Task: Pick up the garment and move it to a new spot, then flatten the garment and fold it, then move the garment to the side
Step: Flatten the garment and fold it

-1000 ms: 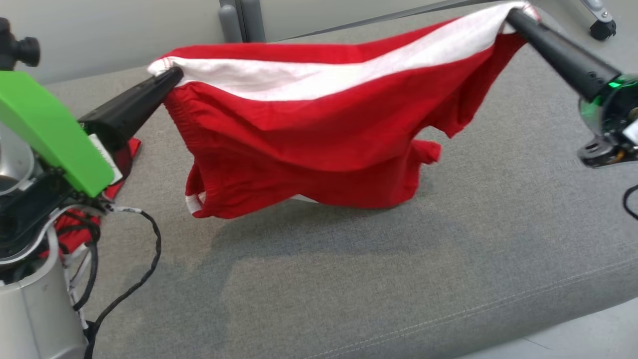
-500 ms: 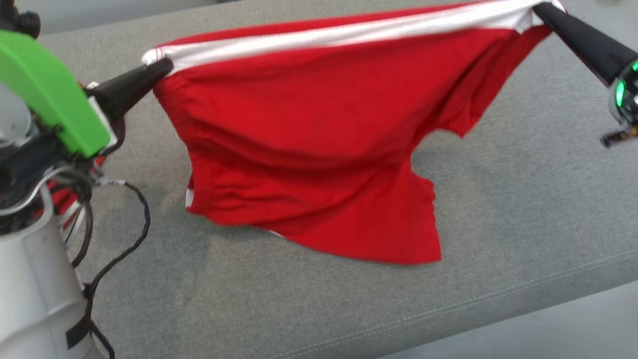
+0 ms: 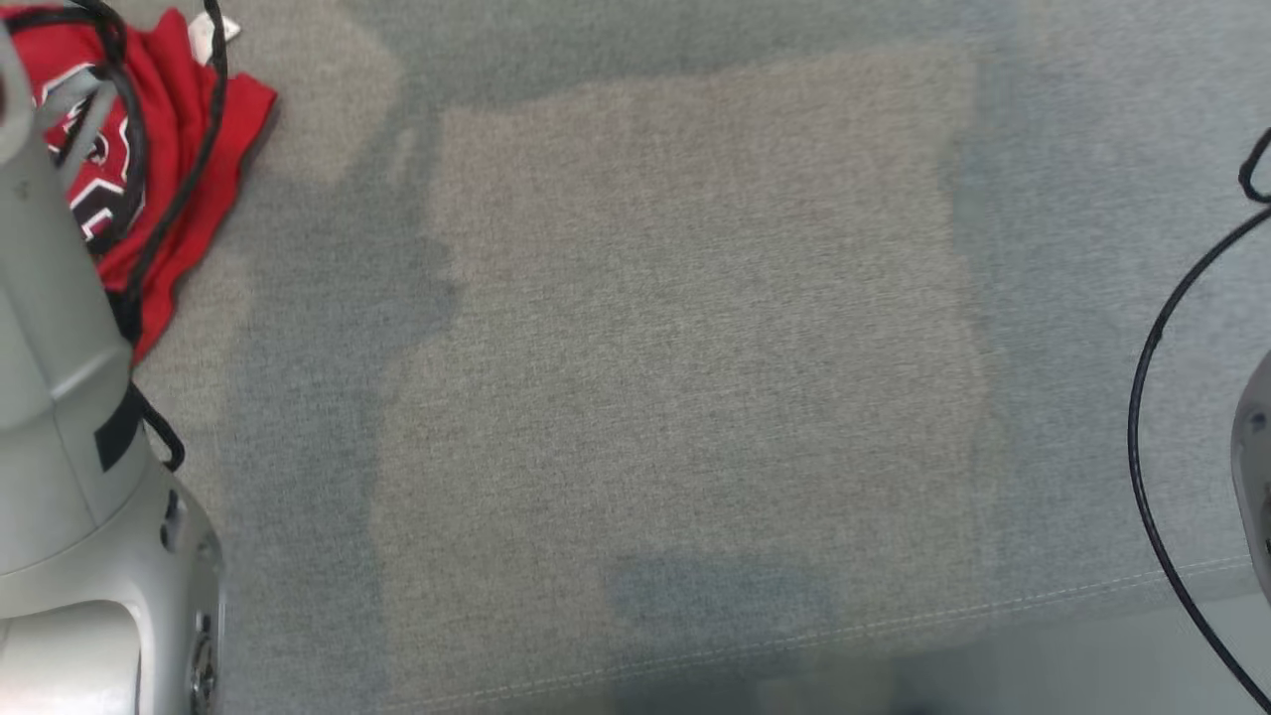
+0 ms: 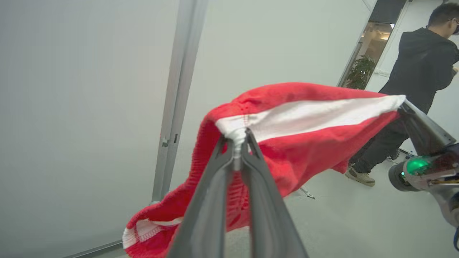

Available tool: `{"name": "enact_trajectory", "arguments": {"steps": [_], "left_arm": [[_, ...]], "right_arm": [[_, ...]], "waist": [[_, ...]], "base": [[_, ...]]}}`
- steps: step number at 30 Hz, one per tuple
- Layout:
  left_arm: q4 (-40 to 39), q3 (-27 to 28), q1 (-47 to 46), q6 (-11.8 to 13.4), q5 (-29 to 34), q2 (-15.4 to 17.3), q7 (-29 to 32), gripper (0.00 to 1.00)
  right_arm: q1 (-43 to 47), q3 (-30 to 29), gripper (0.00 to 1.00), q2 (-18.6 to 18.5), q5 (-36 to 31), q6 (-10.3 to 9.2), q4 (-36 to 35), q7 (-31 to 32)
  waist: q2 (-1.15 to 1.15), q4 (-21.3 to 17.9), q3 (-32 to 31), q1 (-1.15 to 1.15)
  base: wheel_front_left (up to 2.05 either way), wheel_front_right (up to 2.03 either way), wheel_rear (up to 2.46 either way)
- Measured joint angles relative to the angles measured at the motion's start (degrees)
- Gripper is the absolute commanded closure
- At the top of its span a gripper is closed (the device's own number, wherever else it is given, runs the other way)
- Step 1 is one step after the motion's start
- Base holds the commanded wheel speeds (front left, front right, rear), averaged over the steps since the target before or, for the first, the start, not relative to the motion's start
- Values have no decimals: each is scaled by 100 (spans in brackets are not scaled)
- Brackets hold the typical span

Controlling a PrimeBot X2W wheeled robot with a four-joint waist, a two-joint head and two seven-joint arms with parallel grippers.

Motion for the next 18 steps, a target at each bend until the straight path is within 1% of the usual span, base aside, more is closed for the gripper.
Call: {"name": "enact_trajectory", "arguments": {"steps": [1,3,5,6,8,9,10,13,14,16,18], "left_arm": [[12,-119,13,-208,0,67,-110,100],[79,-155,191,-365,-52,65,-309,100],[102,-198,569,-656,-102,66,-523,100],[66,-187,792,-779,-113,75,-638,100],[0,-99,1256,-784,-372,74,-896,100],[3,-123,1535,-856,-424,86,-984,100],[56,-99,1886,-872,-449,93,-1126,100],[583,-183,3106,-893,-563,85,-1266,100],[770,-171,3475,-892,-573,99,-1315,100],[916,-152,3955,-902,-590,182,-1502,100],[995,-45,4035,-901,-612,277,-1641,100]], "right_arm": [[-136,169,100,4,-78,0,-78,1],[-174,505,100,99,-127,-1,-165,-35],[38,859,100,165,-166,0,-219,-14],[235,1011,100,202,-155,41,-253,41],[883,1234,100,227,-74,226,-349,166],[1303,1330,100,189,-49,353,-327,193],[1792,1432,100,149,-25,488,-260,218],[3214,1612,100,7,7,759,151,200],[3554,1611,100,-44,4,873,158,116],[3707,1591,100,-71,13,1029,161,20],[3821,1617,100,-101,-13,1136,260,-73]], "waist": [[0,33,83,0],[0,86,257,0],[0,117,434,0],[0,125,521,0],[0,131,694,0],[0,131,776,0],[0,129,852,0],[0,97,984,0],[0,82,984,0],[0,67,940,-2],[0,52,861,-2]], "base": [[0,0,0],[0,0,0],[0,0,0],[0,0,0],[0,0,0],[0,0,0],[0,0,0],[0,0,0],[0,0,0],[0,0,0],[0,0,0]]}}
